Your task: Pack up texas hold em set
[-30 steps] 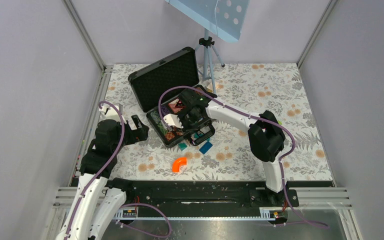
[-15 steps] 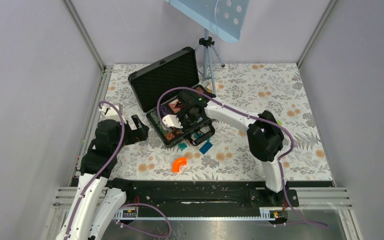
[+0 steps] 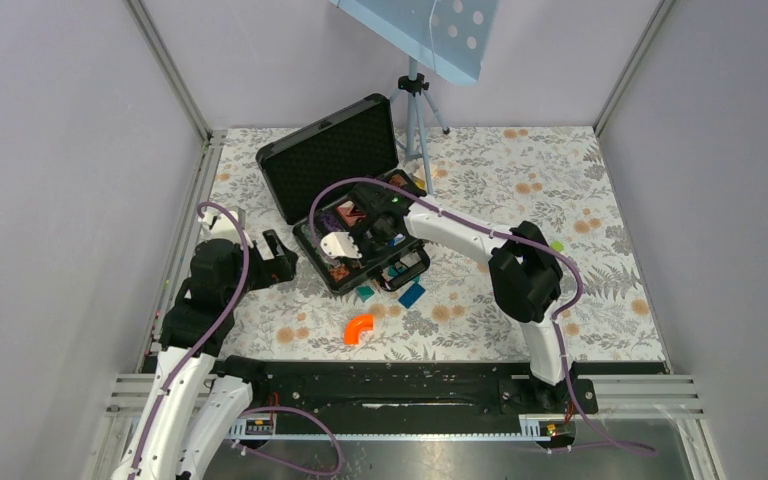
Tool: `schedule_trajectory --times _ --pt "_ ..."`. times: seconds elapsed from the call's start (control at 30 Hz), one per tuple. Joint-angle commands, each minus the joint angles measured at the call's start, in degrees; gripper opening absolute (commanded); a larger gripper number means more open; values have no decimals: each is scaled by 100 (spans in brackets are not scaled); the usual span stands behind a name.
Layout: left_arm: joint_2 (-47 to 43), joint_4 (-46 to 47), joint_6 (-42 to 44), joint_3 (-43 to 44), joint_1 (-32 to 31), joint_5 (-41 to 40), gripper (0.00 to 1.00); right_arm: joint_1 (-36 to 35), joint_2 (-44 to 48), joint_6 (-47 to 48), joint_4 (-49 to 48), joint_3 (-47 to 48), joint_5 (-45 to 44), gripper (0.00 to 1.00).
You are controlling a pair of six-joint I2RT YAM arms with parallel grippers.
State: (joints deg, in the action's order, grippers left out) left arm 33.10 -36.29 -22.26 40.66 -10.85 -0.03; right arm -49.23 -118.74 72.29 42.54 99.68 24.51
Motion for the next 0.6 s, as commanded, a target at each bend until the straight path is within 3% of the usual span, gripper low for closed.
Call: schedule_trajectory --times 0.0,0.27,0.57 --pt "-13 235 64 29 -17 -41 95 -99 30 254 -322 -17 -123 0" --pt "-14 237 68 22 -14 -37 95 -145 37 259 -647 -285 -239 1" --pt "-14 237 75 24 -21 -32 95 -148 86 261 -646 -381 -250 18"
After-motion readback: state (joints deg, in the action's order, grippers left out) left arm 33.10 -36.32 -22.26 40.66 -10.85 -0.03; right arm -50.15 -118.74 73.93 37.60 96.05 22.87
